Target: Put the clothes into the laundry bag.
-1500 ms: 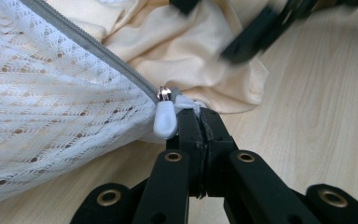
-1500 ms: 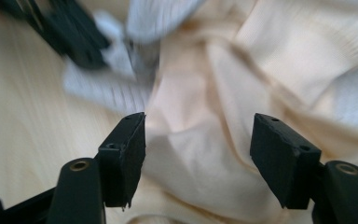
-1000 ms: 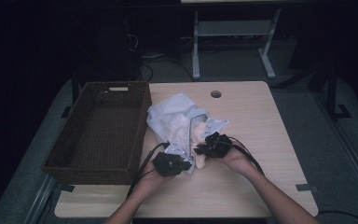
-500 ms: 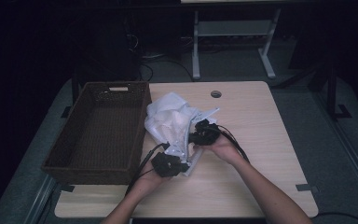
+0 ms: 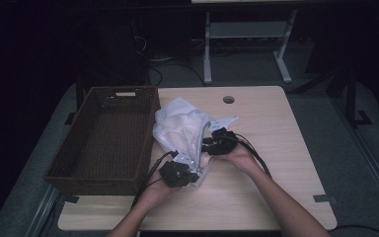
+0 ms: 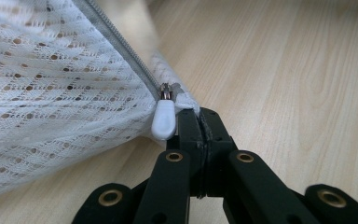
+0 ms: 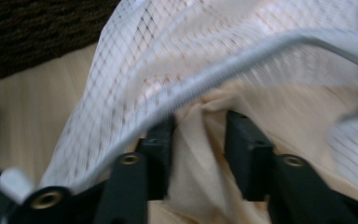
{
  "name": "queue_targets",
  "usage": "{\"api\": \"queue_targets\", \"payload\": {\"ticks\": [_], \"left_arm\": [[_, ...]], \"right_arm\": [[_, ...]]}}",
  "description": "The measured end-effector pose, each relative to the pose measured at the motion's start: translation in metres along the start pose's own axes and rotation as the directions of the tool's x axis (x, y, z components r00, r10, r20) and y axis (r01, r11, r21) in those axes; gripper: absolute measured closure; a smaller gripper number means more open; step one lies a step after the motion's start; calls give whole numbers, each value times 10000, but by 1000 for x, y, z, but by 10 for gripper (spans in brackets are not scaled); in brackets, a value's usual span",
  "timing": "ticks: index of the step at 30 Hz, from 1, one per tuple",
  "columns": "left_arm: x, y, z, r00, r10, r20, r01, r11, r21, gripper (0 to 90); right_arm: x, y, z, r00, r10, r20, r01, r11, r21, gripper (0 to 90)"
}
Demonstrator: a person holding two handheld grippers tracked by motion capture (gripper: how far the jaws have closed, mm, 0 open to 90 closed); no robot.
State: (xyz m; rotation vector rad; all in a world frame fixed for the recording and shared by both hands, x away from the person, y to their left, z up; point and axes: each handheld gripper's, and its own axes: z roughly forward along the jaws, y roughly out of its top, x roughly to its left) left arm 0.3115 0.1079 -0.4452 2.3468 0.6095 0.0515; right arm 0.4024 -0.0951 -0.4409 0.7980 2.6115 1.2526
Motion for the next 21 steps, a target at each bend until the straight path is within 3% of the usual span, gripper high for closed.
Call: {"api": "queue_targets", "payload": {"ticks": [7, 9, 11, 14, 17, 21], "left_arm": [[0, 0, 0, 10000, -37, -36, 37, 10000, 46, 887], [0, 0, 0, 10000, -31, -37, 31, 10000, 63, 887], [0, 0, 0, 10000, -83, -33, 83, 10000, 15, 887], [0, 0, 0, 10000, -62, -28, 62, 10000, 41, 887], [0, 0, -1, 10000, -54, -2, 54, 10000, 78, 887], [1, 0, -1, 10000, -59, 27, 59, 9999, 91, 887]], "right_arm": [[-8, -9, -41, 9999, -78, 141, 82, 9996, -285, 425], [-18, -11, -50, 9989, -8, 474, 24, 9994, -349, 421], [-34, -14, -55, 9946, 375, 971, -335, 9985, -425, 426], [-61, -18, -51, 9799, 673, 1876, -650, 9977, -186, 431], [-86, -20, -38, 9654, 1062, 2382, -1112, 9938, 79, 448], [-103, -23, -21, 9598, 1399, 2433, -1505, 9883, 257, 487]]}}
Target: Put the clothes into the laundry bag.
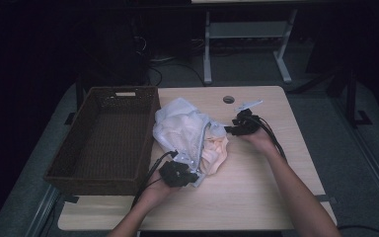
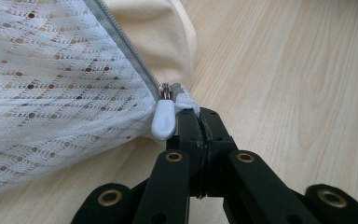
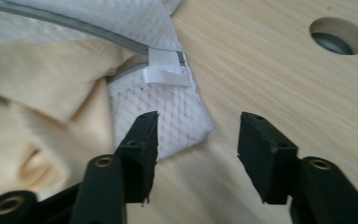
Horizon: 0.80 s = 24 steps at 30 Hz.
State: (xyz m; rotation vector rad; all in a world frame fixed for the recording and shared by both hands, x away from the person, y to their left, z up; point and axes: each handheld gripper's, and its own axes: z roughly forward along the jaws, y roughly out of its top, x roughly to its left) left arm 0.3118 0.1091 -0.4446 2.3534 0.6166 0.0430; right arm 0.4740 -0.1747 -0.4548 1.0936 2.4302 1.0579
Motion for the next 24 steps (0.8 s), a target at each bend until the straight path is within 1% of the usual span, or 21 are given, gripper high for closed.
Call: {"api": "queue_targets", "payload": {"ticks": [1, 3, 5, 6, 7, 8, 10, 13, 16, 17, 20, 21, 23, 24], "left_arm": [[0, 0, 0, 10000, -5, 6, 5, 10000, 7, 887], [0, 0, 0, 10000, -14, 20, 14, 10000, -18, 887], [1, -1, -1, 10000, -32, 14, 32, 10000, -37, 887], [1, -1, -1, 10000, -33, 13, 33, 10000, -35, 887], [1, -1, -1, 10000, -66, 12, 66, 10000, -48, 887], [1, -1, -1, 10000, -84, 7, 84, 10000, -24, 887], [2, -2, -1, 9999, -107, -8, 107, 9999, 10, 887], [3, -3, -1, 9998, -166, -55, 167, 9998, 101, 887], [3, -3, 0, 9998, -177, -112, 180, 9996, 210, 886], [3, -3, 0, 9997, -181, -138, 184, 9995, 246, 885], [2, -3, 1, 9993, -296, -230, 302, 9991, 298, 882], [3, -3, 0, 9992, -310, -250, 319, 9989, 349, 879], [4, -4, -1, 9990, -344, -291, 357, 9985, 420, 874], [4, -4, -1, 9987, -396, -308, 410, 9982, 435, 868]], "right_arm": [[-2, 0, 6, 9998, 177, -111, -176, 9998, 24, 500], [-3, -1, 16, 9997, 220, -145, -216, 9995, 241, 560], [-3, -2, 22, 9997, 194, -175, -187, 9992, 352, 698], [-2, -2, 22, 9996, 189, -220, -182, 9992, 355, 790], [-2, -3, 21, 9995, 167, -265, -157, 9991, 392, 850], [-1, -4, 19, 9996, 107, -243, -97, 9992, 392, 874], [1, -9, 12, 9993, -58, -380, 75, 9990, 442, 886], [6, -23, -4, 9981, -413, -450, 442, 9970, 643, 889], [14, -42, -25, 9975, -569, -418, 603, 9945, 856, 889], [16, -46, -29, 9972, -623, -405, 659, 9933, 945, 889], [25, -57, -51, 9957, -848, -377, 886, 9893, 1161, 889], [28, -62, -59, 9954, -877, -383, 916, 9890, 1161, 889], [34, -71, -75, 9965, -688, -478, 739, 9907, 1144, 889], [37, -76, -82, 9962, -714, -503, 770, 9898, 1202, 889]]}}
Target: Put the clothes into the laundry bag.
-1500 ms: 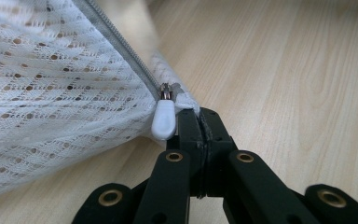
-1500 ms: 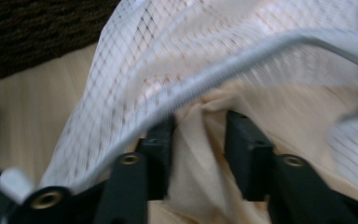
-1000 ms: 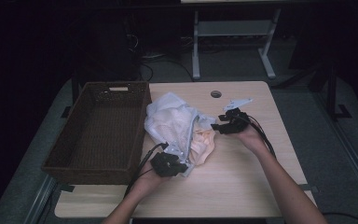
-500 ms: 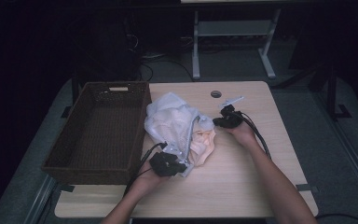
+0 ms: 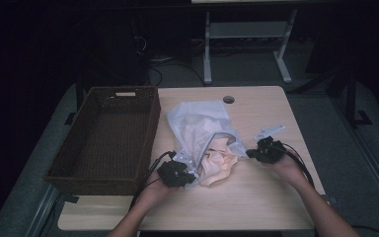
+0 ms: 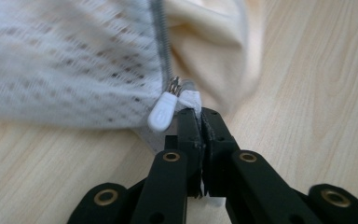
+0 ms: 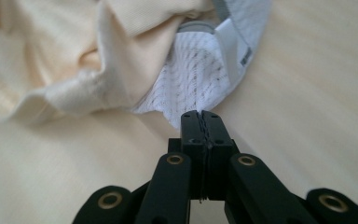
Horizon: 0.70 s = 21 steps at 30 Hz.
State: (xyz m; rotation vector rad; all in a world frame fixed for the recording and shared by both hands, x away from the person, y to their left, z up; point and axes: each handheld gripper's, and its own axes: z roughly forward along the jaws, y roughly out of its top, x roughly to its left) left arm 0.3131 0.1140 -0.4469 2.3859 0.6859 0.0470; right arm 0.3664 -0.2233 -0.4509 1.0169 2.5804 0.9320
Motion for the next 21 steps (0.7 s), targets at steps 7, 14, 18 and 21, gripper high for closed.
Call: {"api": "queue_targets", "payload": {"ticks": [7, 14, 18, 21], "left_arm": [[-7, 6, -13, 9995, -60, -324, 52, 9997, -227, 703], [-26, 24, -35, 9988, 470, -109, -480, 9909, -1260, 449], [-42, 33, -19, 9932, 1164, 98, -1145, 9867, -1151, 343], [-49, 40, 2, 9864, 1630, -210, -1641, 9835, -761, 278]], "right_arm": [[24, -36, -31, 9993, 142, -345, -139, 9999, 95, 889], [25, -37, -33, 9987, 210, -475, -207, 9998, 60, 888], [25, -37, -30, 9984, 177, -528, -168, 9997, 175, 888], [26, -37, -29, 9985, 139, -534, -130, 9998, 171, 888]]}}
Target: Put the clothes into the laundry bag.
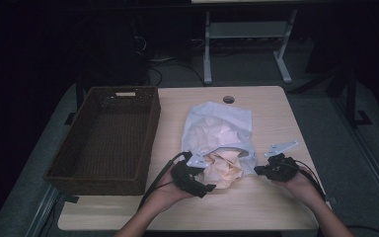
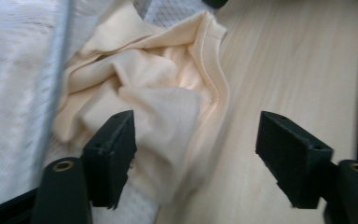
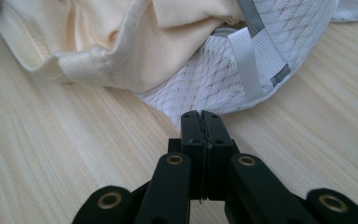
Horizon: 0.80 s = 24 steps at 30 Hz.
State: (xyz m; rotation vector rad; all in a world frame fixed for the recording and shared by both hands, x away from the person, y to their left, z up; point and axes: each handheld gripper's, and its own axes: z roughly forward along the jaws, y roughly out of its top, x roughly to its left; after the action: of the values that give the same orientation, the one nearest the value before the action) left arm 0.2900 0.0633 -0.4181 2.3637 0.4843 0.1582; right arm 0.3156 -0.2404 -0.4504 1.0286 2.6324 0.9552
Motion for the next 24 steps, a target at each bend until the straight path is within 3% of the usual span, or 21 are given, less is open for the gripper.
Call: {"api": "queue_targets", "payload": {"ticks": [7, 9, 13, 16, 19, 21, 24], "left_arm": [[-3, 5, 37, 9972, 662, -333, -629, 9936, 942, 280], [-5, 5, 42, 9948, 876, -518, -813, 9902, 1139, 321], [-8, 2, 51, 9910, 1083, -789, -967, 9856, 1388, 489], [-6, 3, 49, 9921, 989, -769, -881, 9872, 1331, 655], [-2, 4, 43, 9968, 650, -475, -599, 9929, 1027, 823], [2, 8, 35, 9993, 304, -237, -290, 9980, 567, 838], [11, 18, 22, 9994, -66, -330, 61, 9999, -153, 846]], "right_arm": [[-1, 0, -2, 10000, -18, -4, 18, 10000, -60, 889], [-1, 0, -3, 10000, 3, -16, -3, 9999, -139, 889], [-2, 0, -4, 10000, 54, -62, -55, 9997, -250, 889], [-3, 1, -6, 10000, 24, -32, -25, 9996, -271, 889], [-3, 1, -7, 10000, 10, 9, -9, 9996, -290, 889], [-3, 1, -7, 10000, -1, 43, 2, 9995, -304, 889], [-4, 1, -7, 10000, -8, 80, 10, 9997, -259, 889]]}}
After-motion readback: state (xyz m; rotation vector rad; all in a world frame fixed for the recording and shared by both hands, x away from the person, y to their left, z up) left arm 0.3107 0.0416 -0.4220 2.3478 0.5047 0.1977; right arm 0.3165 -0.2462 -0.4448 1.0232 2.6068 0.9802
